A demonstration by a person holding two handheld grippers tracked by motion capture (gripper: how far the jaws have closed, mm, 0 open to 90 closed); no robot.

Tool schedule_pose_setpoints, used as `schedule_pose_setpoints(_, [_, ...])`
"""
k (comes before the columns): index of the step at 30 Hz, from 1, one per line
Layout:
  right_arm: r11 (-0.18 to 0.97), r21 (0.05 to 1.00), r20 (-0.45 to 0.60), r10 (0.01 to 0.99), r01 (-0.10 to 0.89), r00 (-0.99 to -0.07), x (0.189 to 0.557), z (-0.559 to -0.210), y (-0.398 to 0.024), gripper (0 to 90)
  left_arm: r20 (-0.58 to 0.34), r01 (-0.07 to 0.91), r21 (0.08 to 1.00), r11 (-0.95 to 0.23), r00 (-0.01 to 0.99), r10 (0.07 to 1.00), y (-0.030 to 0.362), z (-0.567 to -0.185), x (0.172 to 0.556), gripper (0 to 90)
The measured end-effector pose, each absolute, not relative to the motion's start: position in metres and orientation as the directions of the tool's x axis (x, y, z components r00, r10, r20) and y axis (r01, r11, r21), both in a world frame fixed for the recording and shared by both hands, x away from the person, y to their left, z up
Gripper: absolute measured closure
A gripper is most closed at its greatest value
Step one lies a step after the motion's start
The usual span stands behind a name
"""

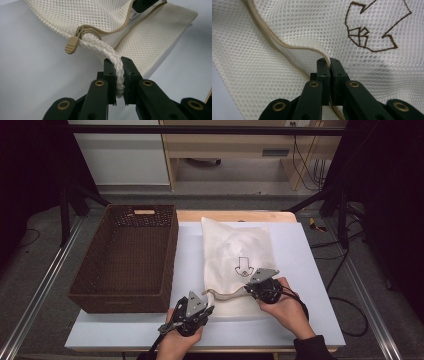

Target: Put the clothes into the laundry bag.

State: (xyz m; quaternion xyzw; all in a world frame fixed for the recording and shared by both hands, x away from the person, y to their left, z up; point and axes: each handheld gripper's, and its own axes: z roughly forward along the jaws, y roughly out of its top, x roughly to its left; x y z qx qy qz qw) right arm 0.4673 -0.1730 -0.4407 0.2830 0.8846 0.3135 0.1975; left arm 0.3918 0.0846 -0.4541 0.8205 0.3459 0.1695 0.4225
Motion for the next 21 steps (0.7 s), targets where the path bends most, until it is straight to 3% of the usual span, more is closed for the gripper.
schedule_pose_setpoints(21, [0.711,0.613,-0.257,0.593,0.345,-0.763,0.463,-0.450,-0.167,86.7,-0.036,0.472,0.784,-0.403,0.683,0.730,0.098,-0.468,0.393,81.4])
